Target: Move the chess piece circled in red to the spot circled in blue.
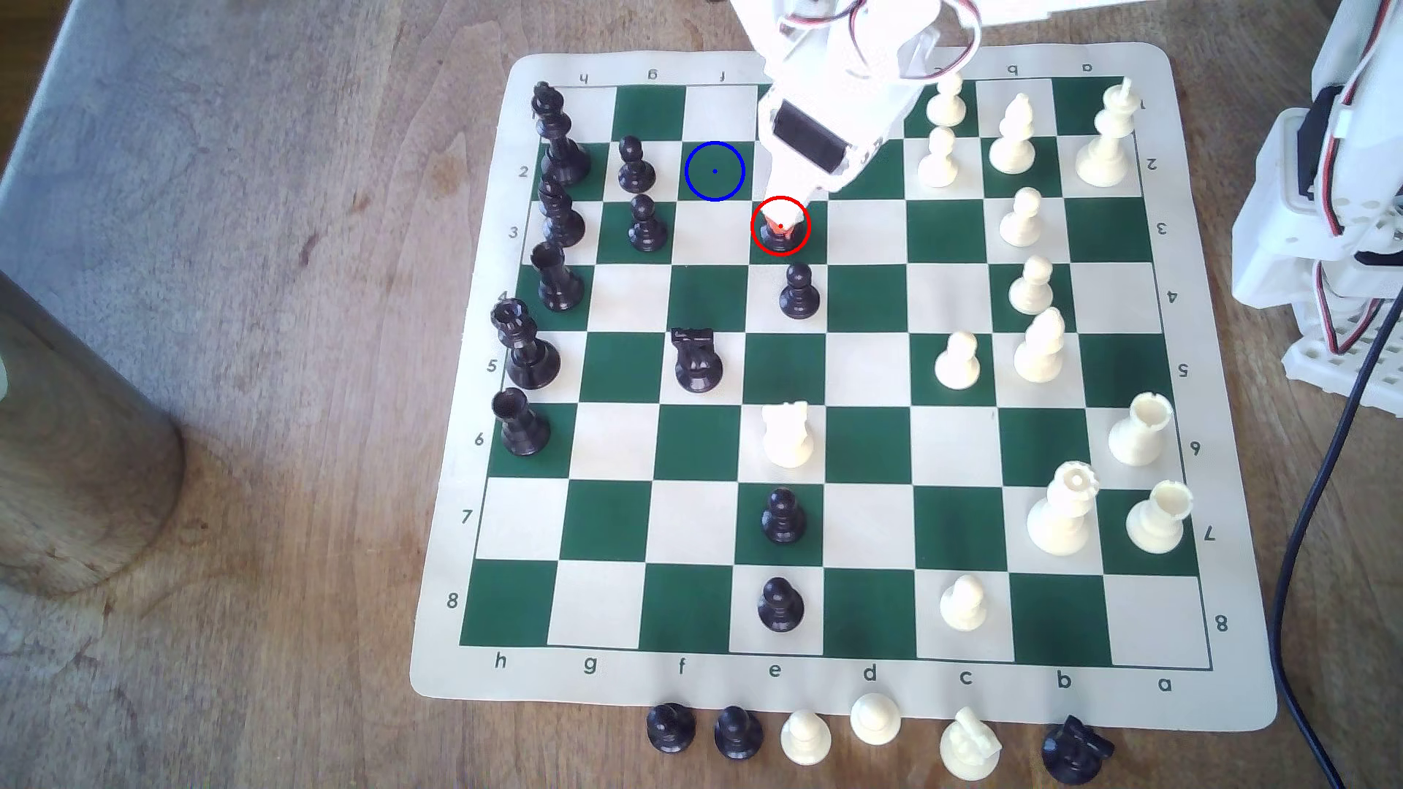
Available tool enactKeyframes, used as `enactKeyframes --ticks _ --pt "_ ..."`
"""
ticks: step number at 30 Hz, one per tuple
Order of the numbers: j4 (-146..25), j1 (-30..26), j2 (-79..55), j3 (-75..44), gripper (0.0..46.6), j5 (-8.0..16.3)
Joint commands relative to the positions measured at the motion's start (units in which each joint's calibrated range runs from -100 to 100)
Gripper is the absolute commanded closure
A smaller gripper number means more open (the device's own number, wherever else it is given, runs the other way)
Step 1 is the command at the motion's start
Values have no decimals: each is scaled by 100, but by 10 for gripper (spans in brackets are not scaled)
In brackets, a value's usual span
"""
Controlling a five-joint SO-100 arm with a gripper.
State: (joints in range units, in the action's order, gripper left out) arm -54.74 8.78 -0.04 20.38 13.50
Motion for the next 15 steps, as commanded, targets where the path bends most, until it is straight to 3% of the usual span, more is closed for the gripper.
enactKeyframes --ticks 1,15 --pt "183 10 -13 -515 335 -10" --pt "642 2 -132 -506 356 -49"
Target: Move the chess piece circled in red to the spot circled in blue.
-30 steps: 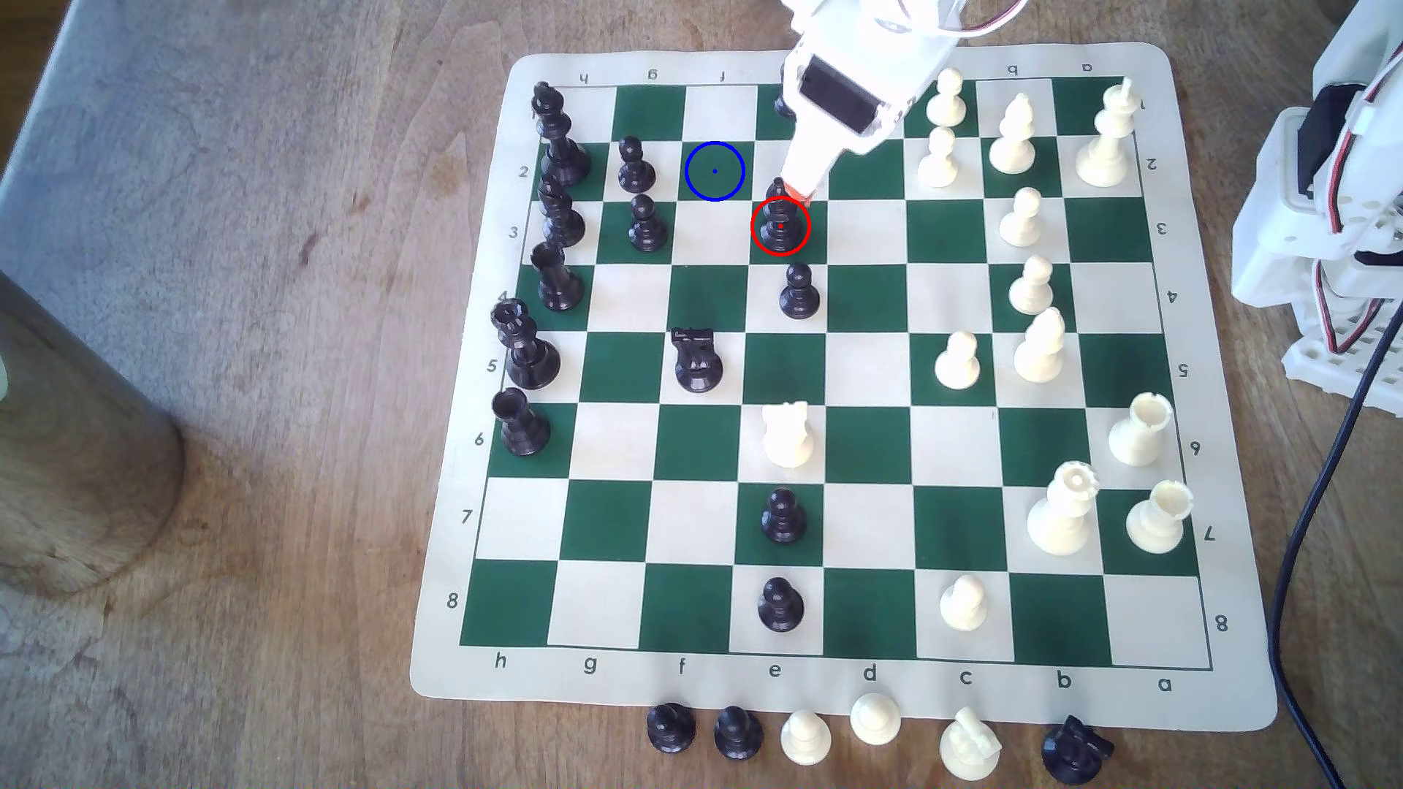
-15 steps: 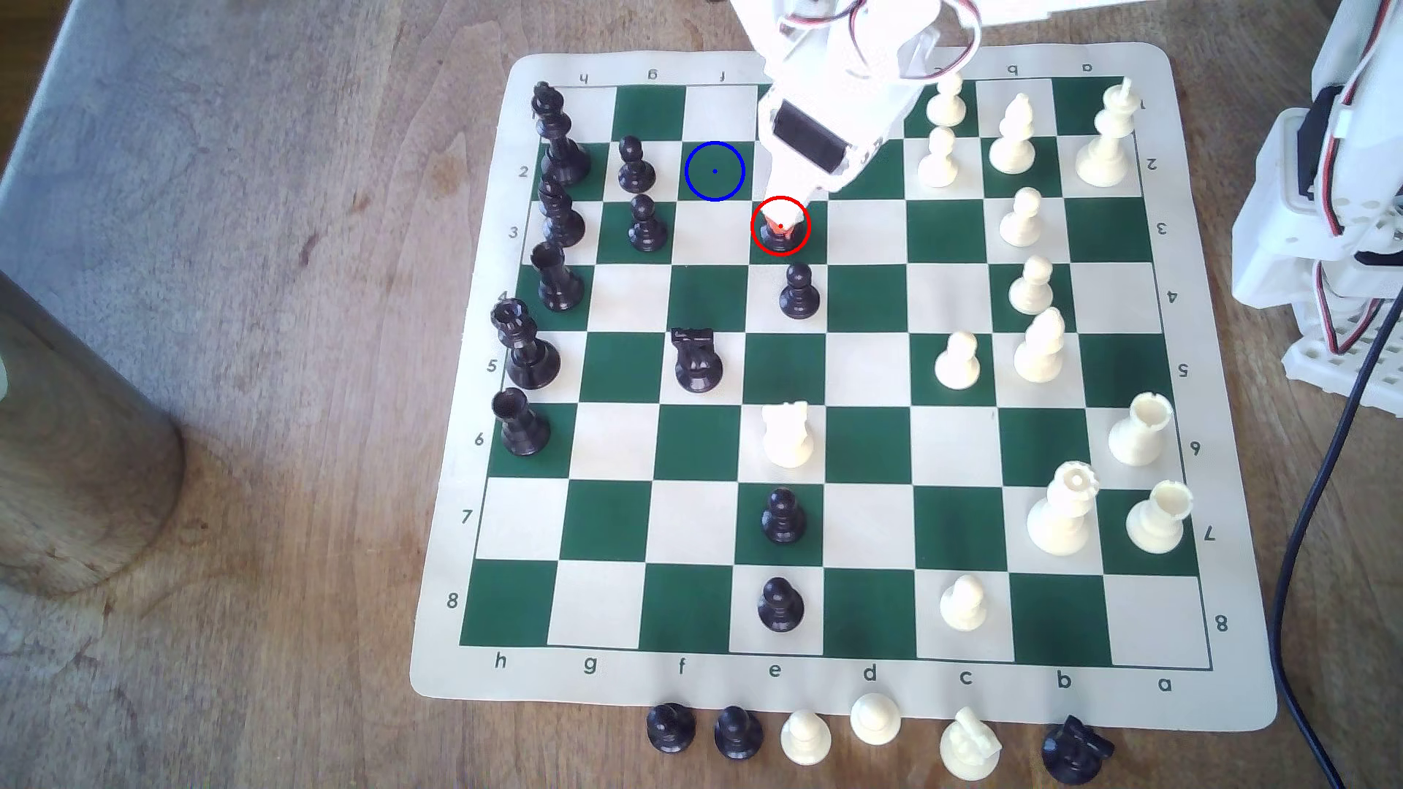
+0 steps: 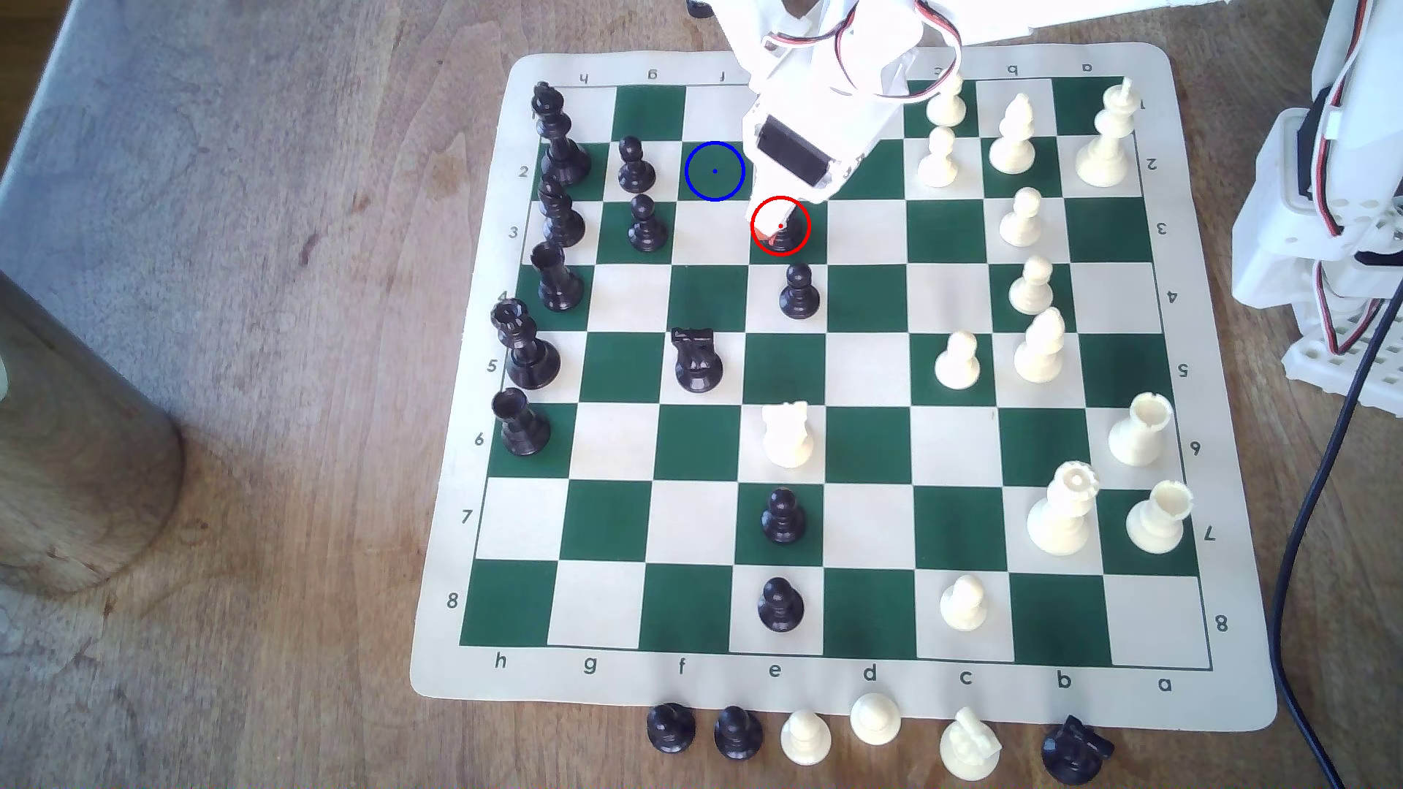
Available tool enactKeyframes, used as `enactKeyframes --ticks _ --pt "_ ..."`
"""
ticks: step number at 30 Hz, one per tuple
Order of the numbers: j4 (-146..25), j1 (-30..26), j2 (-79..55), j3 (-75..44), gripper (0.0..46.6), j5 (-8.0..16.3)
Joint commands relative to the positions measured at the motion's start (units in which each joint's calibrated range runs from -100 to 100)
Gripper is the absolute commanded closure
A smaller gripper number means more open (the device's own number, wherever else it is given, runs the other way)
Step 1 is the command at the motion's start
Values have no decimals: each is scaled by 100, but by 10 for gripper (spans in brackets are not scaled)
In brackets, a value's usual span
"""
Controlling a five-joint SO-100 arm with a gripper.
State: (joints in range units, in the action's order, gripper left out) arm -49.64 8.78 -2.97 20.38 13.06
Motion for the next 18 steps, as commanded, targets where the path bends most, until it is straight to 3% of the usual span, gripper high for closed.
enactKeyframes --ticks 1,2,5,18 --pt "148 -5 170 -497 373 5" --pt "124 -21 187 -506 411 -5" --pt "58 -68 230 -488 464 -24" --pt "-7 34 866 -751 464 20"
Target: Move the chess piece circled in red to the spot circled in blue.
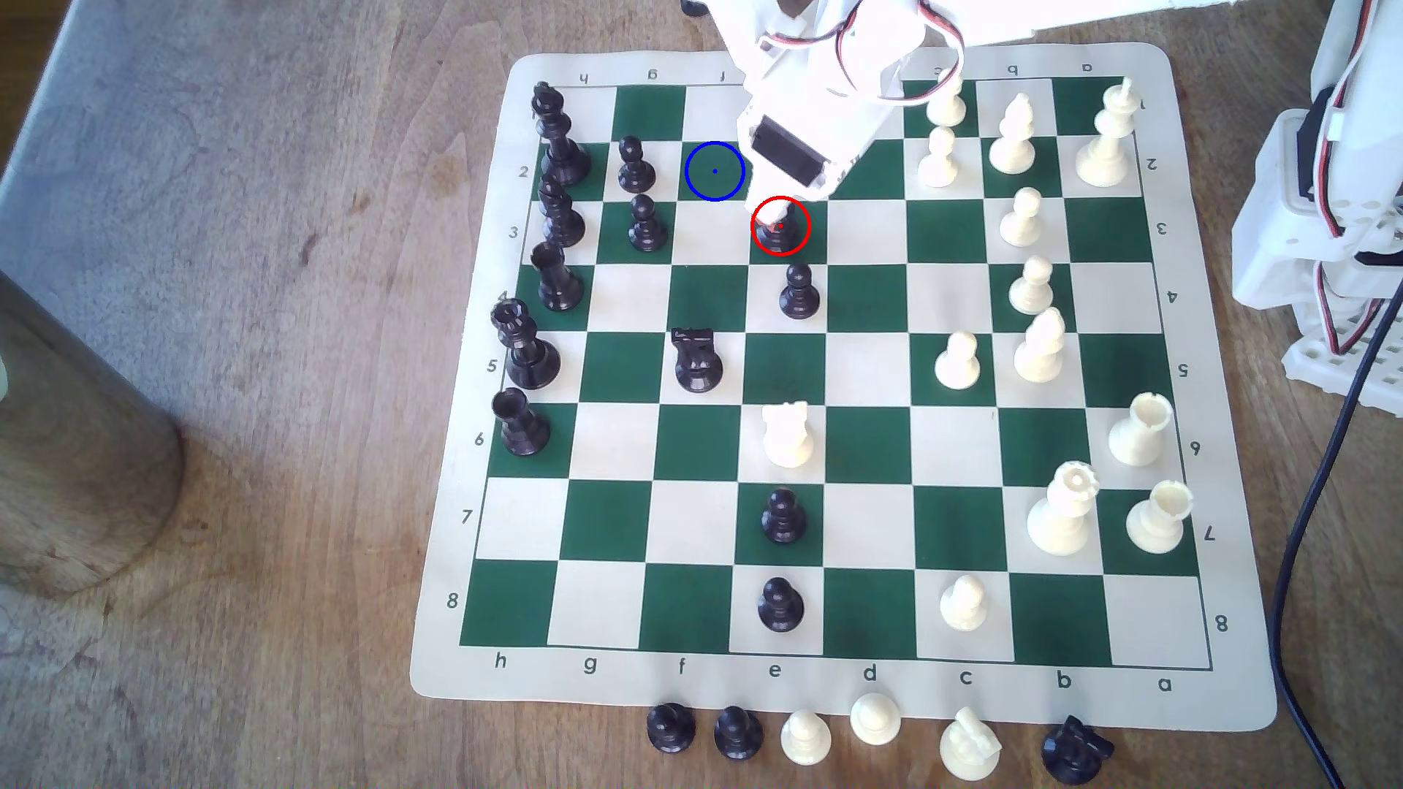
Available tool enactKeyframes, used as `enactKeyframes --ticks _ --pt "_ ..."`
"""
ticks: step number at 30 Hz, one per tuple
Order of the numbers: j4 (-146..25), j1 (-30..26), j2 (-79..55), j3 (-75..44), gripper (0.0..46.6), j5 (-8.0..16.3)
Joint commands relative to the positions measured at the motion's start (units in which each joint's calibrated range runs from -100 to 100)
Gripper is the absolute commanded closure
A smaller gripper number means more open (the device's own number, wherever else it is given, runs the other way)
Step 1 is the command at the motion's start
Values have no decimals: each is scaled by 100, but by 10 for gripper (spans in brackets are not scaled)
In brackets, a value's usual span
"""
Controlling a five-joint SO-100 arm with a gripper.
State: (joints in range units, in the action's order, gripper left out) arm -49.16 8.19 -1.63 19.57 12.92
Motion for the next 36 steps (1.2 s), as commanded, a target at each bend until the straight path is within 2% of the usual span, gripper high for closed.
enactKeyframes --ticks 1,15,29,36 --pt "-55 108 741 -724 464 34" --pt "133 499 -405 -1748 464 -63" --pt "289 640 -1076 -2093 464 -186" --pt "289 640 -1169 -2093 427 -195"
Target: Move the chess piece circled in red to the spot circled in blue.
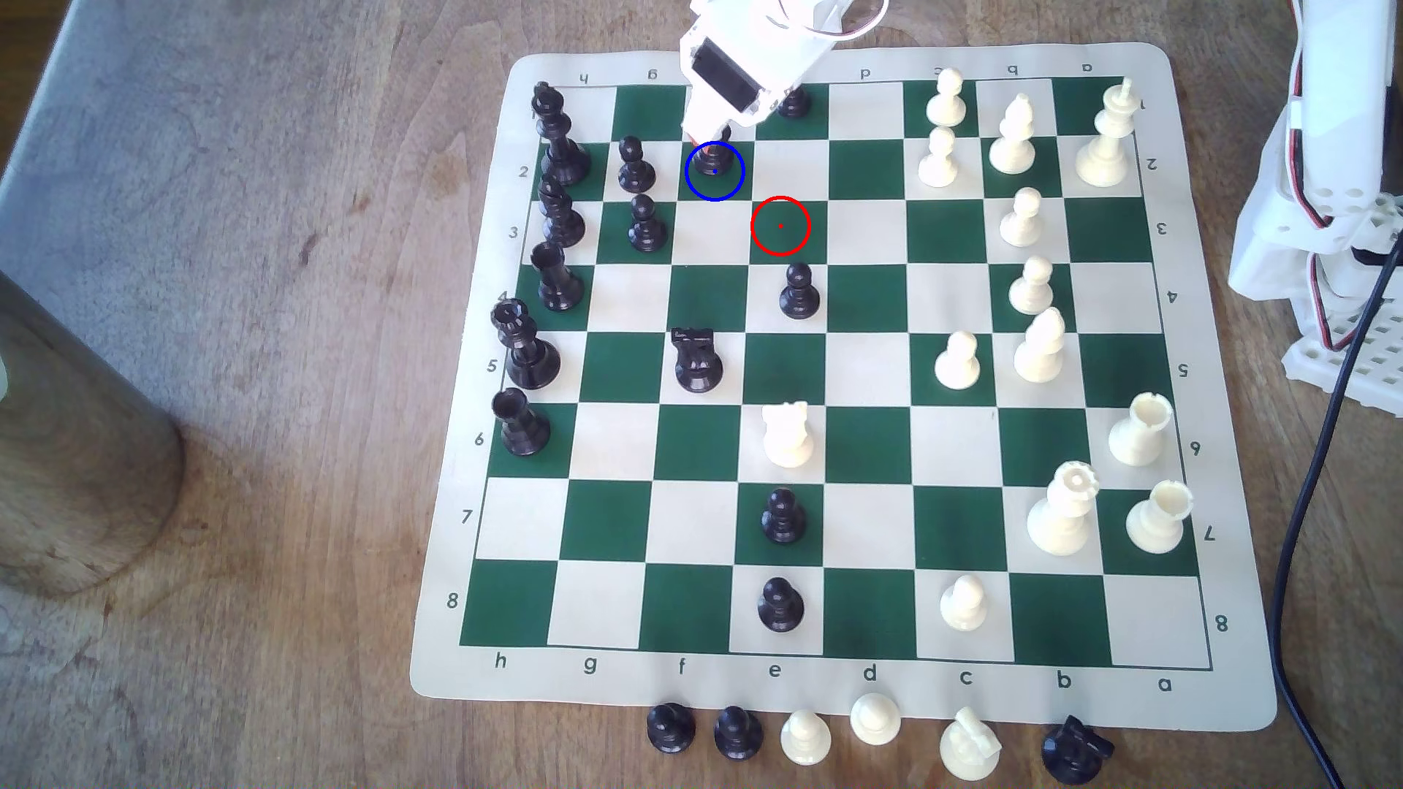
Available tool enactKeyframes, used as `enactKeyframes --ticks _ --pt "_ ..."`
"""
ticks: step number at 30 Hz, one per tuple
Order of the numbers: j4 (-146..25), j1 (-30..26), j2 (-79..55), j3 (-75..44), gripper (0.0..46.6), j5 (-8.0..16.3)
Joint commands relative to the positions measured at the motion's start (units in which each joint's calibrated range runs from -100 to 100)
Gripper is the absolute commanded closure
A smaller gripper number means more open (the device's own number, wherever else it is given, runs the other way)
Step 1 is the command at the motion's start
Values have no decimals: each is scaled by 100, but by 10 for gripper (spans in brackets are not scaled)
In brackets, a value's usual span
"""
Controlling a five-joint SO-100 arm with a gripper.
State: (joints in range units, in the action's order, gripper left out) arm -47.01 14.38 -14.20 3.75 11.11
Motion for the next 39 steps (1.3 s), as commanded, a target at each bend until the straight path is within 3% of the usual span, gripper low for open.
enactKeyframes --ticks 1,4,6,10,22,39 --pt "74 21 70 -511 404 -15" --pt "57 21 62 -511 378 -24" --pt "57 29 62 -493 312 -24" --pt "49 68 172 -448 267 -24" --pt "-344 -18 1378 695 250 -137" --pt "-1515 -464 5970 4221 250 -161"
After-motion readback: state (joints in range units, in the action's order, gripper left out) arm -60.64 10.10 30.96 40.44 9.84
